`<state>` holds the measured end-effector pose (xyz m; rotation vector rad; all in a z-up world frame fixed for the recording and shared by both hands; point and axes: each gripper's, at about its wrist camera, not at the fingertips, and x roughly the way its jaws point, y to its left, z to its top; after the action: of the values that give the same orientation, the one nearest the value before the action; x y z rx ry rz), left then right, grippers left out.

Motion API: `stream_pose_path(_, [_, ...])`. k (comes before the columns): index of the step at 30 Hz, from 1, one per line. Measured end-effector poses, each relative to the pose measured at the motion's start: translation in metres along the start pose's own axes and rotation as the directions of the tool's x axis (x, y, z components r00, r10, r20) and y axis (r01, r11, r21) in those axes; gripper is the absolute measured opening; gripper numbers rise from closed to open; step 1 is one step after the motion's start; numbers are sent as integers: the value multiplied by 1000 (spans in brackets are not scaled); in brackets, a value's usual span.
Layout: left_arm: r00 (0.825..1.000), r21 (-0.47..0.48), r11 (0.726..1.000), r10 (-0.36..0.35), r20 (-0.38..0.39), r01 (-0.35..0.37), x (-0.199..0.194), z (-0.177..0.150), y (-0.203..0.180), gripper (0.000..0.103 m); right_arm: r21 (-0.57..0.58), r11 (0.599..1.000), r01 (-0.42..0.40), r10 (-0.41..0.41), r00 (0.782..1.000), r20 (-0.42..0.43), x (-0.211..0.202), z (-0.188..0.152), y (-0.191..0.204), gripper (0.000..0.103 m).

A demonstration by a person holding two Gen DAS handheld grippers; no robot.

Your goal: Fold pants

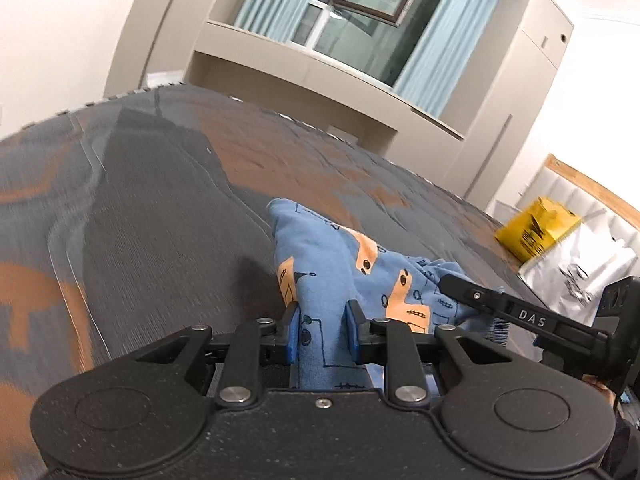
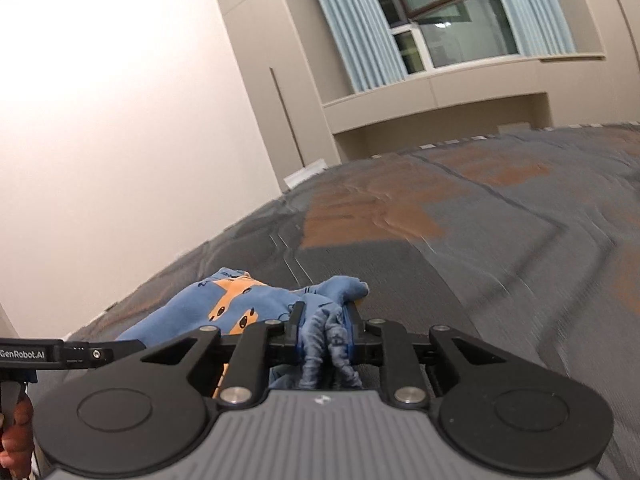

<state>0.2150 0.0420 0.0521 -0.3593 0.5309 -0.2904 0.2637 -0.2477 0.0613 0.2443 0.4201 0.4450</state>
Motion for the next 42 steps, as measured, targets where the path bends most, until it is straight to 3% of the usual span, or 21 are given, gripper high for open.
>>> stream_pose_path(9, [996, -36, 996, 84, -11, -85, 42, 46, 41, 25, -18, 999, -34, 33, 999, -13, 93, 35, 13, 20])
stream_pose_path(15, [989, -60, 990, 121, -81, -126, 66, 40, 67, 25, 76, 995, -62, 69, 994, -86, 137, 21, -4, 20])
stream_pose_path(28, [989, -74, 989, 119, -88, -126, 68, 31, 75, 29, 97, 995, -38, 49, 992, -115, 147, 11, -15, 25])
stream_pose_path(32, [988, -72, 988, 128, -89, -134, 67, 32, 71, 36, 83, 996, -19, 29, 992, -121, 144, 12, -11, 42])
stream_pose_path(34, [988, -73, 988, 128, -92, -135, 65, 32, 69, 47, 74, 997, -15, 24, 992, -127, 143, 11, -10, 48])
stream_pose_path(36, [988, -67, 988, 132, -83, -138, 59, 32, 64, 60, 67, 998, -15, 23, 992, -121, 139, 12, -7, 65])
stream_pose_path(42, [987, -13, 987, 157, -29, -158, 29, 32, 42, 84, 7, 1000, 16, -16, 997, -80, 106, 16, 7, 89])
